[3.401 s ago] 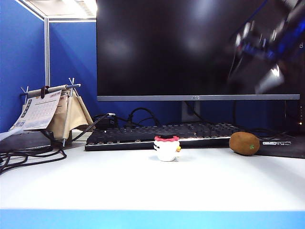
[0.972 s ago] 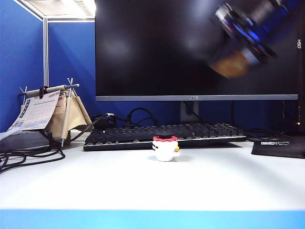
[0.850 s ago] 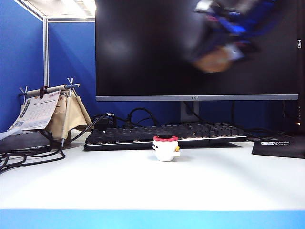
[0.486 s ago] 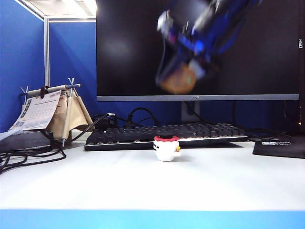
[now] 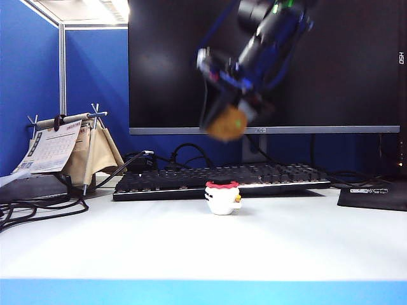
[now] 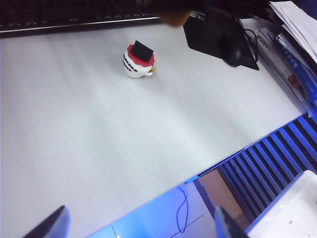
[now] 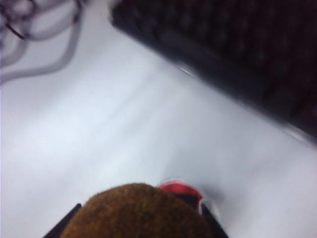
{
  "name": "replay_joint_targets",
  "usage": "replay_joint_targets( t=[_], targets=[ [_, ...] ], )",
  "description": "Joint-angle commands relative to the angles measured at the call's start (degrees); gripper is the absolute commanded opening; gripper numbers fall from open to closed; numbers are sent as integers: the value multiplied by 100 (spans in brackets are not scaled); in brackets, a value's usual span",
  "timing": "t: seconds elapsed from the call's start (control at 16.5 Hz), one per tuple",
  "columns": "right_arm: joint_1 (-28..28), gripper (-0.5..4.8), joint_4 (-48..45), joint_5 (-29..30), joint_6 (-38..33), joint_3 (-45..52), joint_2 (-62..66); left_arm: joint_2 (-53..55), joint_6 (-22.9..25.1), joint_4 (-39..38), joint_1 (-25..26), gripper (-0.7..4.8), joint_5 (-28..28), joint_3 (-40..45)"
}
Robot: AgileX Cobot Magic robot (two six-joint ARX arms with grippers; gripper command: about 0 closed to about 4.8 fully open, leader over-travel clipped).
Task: Place the kiwi on top of the doll with a flat head.
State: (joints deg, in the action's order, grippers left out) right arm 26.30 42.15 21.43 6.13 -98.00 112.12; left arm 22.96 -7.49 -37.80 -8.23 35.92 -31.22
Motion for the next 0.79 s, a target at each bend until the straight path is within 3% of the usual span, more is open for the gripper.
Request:
replay_joint_targets(
  t=[0.06, 0.79],
  targets=[
    [17, 230, 280, 31, 35, -142, 361, 4, 7, 17, -2, 382, 44, -22],
    [20, 234, 92, -39, 120, -142, 669, 4, 0, 15, -61, 382, 291, -22]
  ],
)
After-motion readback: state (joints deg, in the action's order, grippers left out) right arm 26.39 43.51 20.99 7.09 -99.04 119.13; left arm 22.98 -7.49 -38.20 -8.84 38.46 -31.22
